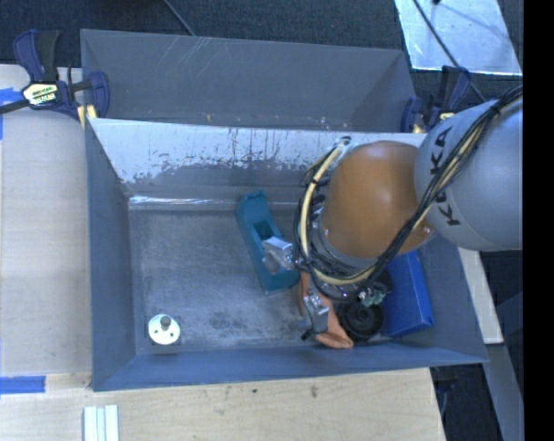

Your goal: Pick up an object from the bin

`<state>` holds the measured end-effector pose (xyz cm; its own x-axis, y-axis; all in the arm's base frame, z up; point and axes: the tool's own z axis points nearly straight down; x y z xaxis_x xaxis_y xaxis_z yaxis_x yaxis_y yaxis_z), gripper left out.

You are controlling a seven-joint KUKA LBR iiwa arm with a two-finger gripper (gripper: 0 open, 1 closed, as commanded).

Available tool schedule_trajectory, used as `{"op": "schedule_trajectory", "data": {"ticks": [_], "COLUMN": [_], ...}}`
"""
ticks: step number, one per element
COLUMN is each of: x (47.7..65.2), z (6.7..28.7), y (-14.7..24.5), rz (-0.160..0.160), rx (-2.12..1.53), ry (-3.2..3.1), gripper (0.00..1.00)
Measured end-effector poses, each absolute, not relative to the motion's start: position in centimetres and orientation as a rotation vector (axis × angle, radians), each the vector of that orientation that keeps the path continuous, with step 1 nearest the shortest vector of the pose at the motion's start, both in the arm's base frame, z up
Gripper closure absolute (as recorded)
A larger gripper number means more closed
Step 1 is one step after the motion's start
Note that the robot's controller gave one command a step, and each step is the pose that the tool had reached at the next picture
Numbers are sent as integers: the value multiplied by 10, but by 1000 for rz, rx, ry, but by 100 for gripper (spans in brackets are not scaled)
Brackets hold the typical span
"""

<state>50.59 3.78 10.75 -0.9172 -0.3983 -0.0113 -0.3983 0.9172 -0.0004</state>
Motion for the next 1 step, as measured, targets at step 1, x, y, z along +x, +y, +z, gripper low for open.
{"op": "schedule_trajectory", "data": {"ticks": [1], "x": [508], "z": [117], "y": [12], "rz": [2], "rx": [-442], "ry": [3102], "gripper": [0]}}
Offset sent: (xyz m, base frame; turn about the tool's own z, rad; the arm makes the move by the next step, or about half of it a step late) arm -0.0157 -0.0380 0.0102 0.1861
